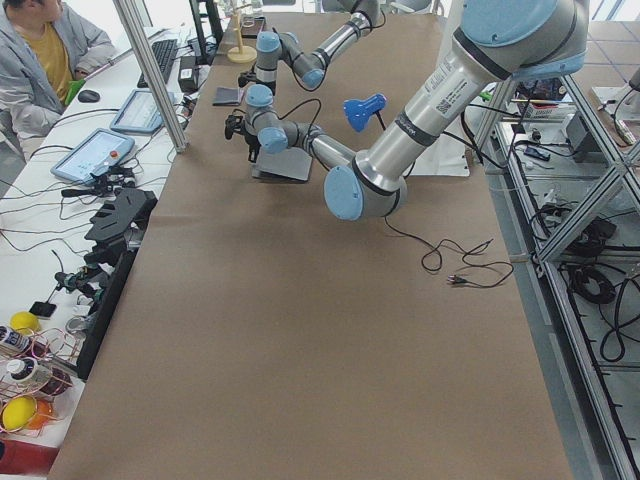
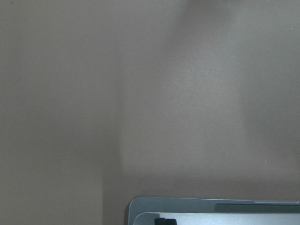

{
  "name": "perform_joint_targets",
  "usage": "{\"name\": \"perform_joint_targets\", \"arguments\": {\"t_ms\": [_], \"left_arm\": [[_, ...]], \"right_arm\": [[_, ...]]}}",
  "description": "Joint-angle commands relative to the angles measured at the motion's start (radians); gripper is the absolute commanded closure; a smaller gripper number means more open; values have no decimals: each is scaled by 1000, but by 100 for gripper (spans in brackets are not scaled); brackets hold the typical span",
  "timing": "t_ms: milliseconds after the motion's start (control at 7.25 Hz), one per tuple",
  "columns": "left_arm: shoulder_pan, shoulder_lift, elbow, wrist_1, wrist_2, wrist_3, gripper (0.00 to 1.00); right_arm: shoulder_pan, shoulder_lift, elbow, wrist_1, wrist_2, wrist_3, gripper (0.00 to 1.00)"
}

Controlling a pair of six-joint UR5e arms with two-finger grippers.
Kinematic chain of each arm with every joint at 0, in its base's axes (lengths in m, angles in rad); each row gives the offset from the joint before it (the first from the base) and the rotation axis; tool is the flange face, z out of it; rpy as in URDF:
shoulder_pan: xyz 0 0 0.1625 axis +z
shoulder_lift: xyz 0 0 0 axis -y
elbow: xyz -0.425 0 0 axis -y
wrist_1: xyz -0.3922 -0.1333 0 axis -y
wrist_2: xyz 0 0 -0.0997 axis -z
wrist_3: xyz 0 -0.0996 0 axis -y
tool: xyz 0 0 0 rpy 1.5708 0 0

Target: Close laptop

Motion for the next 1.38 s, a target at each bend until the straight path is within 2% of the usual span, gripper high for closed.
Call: {"name": "perform_joint_targets", "arguments": {"t_ms": [0, 138, 276, 414, 552, 690, 828, 966, 1103, 1241], "left_arm": [[8, -20, 48, -3, 4, 9, 100], [15, -21, 78, -40, 7, 9, 100], [12, -21, 66, -45, 4, 1, 100], [-6, -12, 18, -33, 3, 4, 37], [-36, 30, -60, 19, -6, 12, 3], [-108, 122, -193, 134, -114, 109, 2], [-198, 220, -324, 256, -200, 301, 2], [-272, 379, -449, 300, -210, 507, 2], [-370, 514, -489, 302, -274, 694, 2], [-439, 651, -488, 299, -313, 807, 2]], "right_arm": [[0, 8, -33, 3, 19, -1, 100], [-1, 8, -40, 5, 33, -1, 100], [17, 23, -35, 3, 66, 3, 100], [63, 22, -17, 0, 126, -4, 1], [122, -19, 34, -9, 186, -19, 0], [190, -127, 118, -10, 253, -113, 0], [262, -262, 222, -23, 286, -231, 0], [345, -365, 290, -71, 344, -378, 0], [409, -451, 345, -122, 363, -548, 0], [472, -589, 403, -139, 364, -729, 0]]}}
